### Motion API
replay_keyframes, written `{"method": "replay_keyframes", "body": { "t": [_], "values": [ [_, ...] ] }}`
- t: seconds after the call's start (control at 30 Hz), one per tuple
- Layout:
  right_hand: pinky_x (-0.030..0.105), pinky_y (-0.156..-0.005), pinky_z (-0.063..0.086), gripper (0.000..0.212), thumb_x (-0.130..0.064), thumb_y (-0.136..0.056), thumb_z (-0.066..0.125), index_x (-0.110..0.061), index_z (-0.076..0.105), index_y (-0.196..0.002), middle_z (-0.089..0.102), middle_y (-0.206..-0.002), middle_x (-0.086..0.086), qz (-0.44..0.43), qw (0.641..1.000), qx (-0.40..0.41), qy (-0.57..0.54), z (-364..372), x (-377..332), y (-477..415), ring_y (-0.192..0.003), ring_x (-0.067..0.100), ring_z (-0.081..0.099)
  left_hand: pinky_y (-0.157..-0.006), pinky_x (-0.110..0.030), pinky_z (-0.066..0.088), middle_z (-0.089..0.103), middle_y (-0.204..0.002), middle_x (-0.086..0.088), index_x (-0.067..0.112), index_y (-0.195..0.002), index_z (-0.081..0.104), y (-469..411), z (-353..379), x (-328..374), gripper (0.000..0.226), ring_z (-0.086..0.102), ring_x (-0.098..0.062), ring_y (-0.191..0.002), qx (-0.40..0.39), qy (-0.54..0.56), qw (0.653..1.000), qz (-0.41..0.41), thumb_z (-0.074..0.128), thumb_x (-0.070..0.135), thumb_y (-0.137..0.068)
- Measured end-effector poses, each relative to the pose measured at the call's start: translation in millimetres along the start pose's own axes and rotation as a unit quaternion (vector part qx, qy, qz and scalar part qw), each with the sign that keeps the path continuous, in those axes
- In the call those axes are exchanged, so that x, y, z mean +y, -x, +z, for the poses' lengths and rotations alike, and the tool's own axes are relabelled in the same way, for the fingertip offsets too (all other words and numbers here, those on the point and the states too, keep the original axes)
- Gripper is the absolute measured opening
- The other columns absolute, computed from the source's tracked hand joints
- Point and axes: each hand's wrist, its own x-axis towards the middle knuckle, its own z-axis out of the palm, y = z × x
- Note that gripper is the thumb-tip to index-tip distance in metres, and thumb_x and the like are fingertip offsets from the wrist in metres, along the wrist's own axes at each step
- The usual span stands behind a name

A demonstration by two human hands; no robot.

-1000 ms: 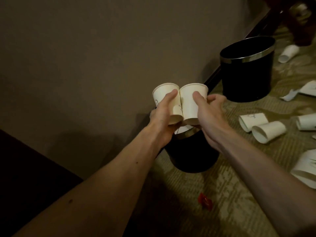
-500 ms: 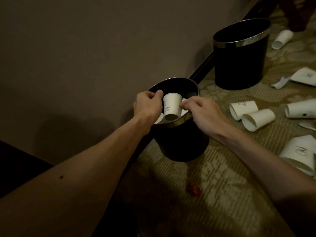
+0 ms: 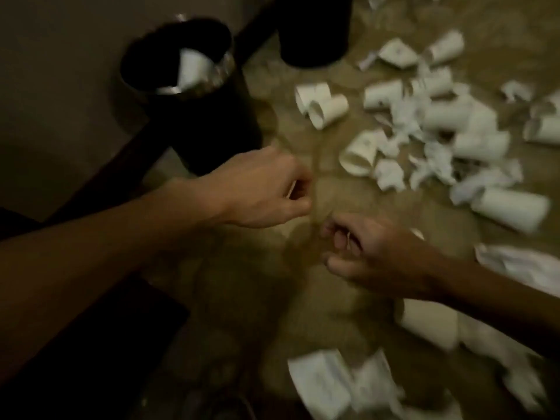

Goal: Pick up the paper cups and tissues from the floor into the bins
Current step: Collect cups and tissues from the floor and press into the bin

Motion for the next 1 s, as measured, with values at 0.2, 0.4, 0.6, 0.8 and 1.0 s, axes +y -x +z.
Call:
{"method": "replay_keyframes", "body": {
  "t": [0.2,0.4,0.6,0.8,1.0],
  "values": [
    [0.011,-0.067,0.037,0.033,-0.042,-0.088,0.063,-0.037,0.052,-0.118,0.044,-0.094,-0.023,0.073,0.995,-0.062,0.011,67,32,112,-0.082,-0.009,0.046,-0.058,-0.025,0.042,0.055,-0.064,0.011,0.03,-0.074,0.054,75,105,43,0.026,0.054,0.0,-0.065,-0.128,0.137,0.982,0.022,0.056,0.051,-0.089],
    [0.017,-0.084,0.037,0.039,-0.041,-0.091,0.062,-0.03,0.052,-0.128,0.047,-0.124,-0.011,0.141,0.989,-0.044,0.027,122,57,166,-0.112,0.008,0.046,-0.087,-0.033,0.048,0.051,-0.108,0.017,0.037,-0.118,0.056,102,204,68,0.033,0.048,-0.003,-0.103,-0.157,0.202,0.967,-0.003,0.057,0.056,-0.091],
    [0.041,-0.099,0.042,0.095,-0.065,-0.074,0.068,-0.034,0.024,-0.152,0.026,-0.147,0.0,0.151,0.978,-0.093,0.108,136,78,185,-0.129,0.022,0.03,-0.102,-0.034,0.033,0.033,-0.142,0.013,0.045,-0.144,0.031,99,231,86,0.068,0.029,-0.01,-0.131,-0.14,0.179,0.973,0.043,0.04,0.077,-0.086],
    [0.033,-0.09,0.045,0.095,-0.067,-0.068,0.072,-0.029,0.025,-0.142,0.024,-0.135,-0.001,0.239,0.943,-0.159,0.169,133,98,220,-0.116,0.017,0.032,-0.092,-0.031,0.029,0.039,-0.141,0.01,0.039,-0.149,0.027,86,244,113,0.07,0.036,-0.012,-0.128,-0.136,0.09,0.979,0.119,0.041,0.073,-0.089],
    [0.022,-0.066,0.047,0.023,-0.032,-0.084,0.074,-0.024,0.058,-0.098,0.058,-0.094,-0.01,0.295,0.953,-0.062,-0.021,136,106,225,-0.087,0.013,0.059,-0.098,-0.032,0.028,0.054,-0.138,0.005,0.033,-0.146,0.04,75,256,130,0.049,0.048,-0.017,-0.124,-0.133,0.031,0.971,0.195,0.048,0.044,-0.099]
  ]
}}
